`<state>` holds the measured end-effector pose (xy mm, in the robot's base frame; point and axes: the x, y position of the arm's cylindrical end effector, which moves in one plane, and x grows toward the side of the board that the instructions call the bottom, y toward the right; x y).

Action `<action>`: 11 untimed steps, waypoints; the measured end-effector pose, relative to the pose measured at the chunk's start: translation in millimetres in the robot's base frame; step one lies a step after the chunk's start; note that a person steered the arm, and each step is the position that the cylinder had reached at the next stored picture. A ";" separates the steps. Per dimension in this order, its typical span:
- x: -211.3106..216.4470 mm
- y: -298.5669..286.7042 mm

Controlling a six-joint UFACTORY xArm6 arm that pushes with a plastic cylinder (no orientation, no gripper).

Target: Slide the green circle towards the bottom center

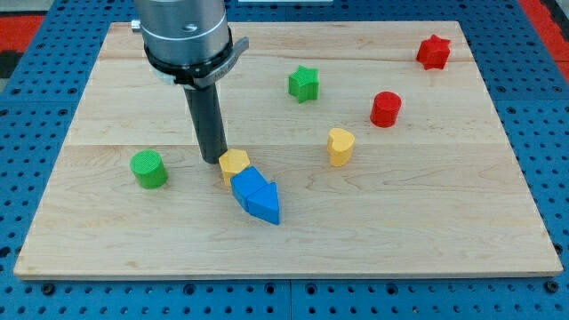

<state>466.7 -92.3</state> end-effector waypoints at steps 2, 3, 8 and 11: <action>2.5 -67.8; -14.8 -117.5; 14.0 -160.6; 28.0 -65.8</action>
<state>494.7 -158.1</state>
